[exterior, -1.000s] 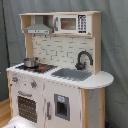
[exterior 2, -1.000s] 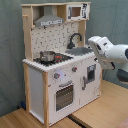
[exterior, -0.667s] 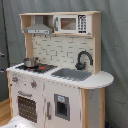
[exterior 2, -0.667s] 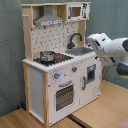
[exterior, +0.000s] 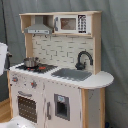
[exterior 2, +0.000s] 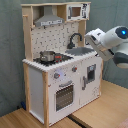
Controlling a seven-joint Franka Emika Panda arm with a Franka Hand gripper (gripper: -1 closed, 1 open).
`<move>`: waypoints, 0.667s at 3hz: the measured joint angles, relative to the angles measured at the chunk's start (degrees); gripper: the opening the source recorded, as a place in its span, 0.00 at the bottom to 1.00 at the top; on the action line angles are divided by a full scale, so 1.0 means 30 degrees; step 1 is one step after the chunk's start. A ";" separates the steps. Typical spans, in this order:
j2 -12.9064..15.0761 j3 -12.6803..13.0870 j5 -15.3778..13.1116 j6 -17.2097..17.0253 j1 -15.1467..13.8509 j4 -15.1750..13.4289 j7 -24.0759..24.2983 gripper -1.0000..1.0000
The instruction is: Play with the kitchen
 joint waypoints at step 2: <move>0.3248 -0.0467 -0.0001 -0.0144 -0.0552 0.0838 -0.2220 1.00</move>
